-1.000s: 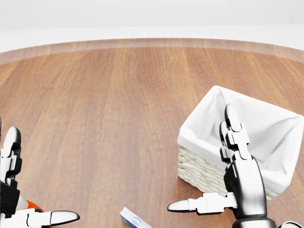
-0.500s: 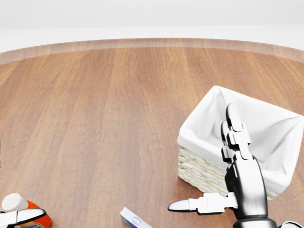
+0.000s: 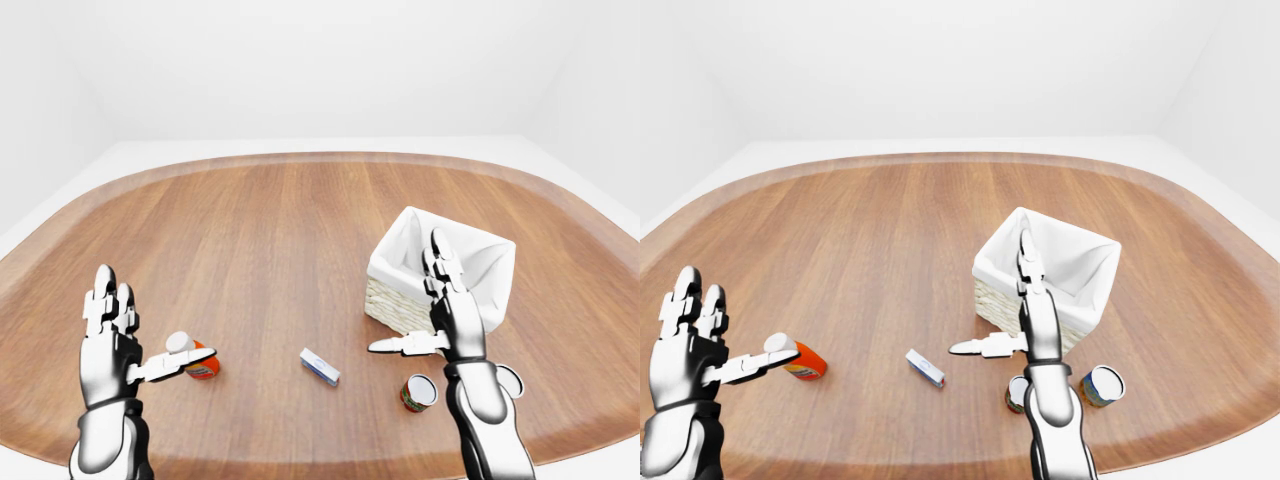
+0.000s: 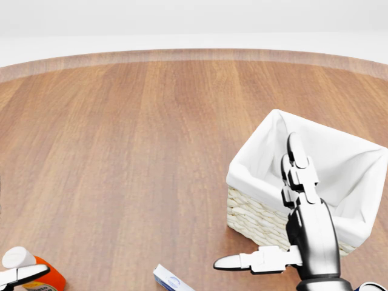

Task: Pick up the ketchup, and put it in the basket.

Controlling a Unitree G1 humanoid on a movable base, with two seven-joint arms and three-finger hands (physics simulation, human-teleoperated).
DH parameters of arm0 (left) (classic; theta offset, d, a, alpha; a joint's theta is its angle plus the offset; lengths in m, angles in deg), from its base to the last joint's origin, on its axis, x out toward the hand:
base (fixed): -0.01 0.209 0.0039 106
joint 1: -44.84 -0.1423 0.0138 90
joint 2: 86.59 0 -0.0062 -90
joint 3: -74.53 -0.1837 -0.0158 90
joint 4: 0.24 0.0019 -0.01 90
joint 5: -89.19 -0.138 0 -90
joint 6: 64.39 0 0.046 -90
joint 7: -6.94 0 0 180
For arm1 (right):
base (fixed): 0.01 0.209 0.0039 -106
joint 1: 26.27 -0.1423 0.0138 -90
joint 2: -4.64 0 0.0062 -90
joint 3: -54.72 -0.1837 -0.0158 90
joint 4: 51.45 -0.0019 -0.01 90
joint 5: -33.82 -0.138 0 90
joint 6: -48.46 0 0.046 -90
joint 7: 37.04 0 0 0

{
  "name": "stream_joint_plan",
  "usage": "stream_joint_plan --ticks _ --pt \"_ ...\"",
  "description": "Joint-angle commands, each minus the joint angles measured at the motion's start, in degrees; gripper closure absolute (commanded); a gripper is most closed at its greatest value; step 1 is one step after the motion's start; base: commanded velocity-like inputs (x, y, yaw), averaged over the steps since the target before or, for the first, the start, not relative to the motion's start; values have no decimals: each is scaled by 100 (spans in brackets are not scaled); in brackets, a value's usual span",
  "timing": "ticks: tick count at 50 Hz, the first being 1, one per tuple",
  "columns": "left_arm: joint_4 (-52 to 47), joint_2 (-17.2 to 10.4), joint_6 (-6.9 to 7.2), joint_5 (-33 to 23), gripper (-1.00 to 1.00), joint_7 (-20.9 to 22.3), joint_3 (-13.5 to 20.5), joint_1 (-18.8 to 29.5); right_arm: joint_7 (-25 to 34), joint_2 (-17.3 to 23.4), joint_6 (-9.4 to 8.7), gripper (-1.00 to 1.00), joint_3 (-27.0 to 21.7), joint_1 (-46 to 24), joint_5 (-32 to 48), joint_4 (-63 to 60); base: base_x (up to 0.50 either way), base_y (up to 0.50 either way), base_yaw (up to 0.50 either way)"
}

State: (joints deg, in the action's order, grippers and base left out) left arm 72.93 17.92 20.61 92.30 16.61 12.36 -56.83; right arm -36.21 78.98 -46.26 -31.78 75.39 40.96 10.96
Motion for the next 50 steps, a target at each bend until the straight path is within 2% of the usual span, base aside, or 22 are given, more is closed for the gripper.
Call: stream_joint_plan --ticks 1,20,50 --pt "800 -185 0 -32 -100 -188 -39 109 -9 0 32 -100 0 -15 -1 51 0 0 0" --pt "2094 -495 0 -15 -100 -499 -196 329 -20 -2 22 -100 5 -31 10 61 0 0 0" --pt "3312 -861 0 169 -100 -844 -450 750 -33 1 39 -100 62 -23 42 84 0 0 0"
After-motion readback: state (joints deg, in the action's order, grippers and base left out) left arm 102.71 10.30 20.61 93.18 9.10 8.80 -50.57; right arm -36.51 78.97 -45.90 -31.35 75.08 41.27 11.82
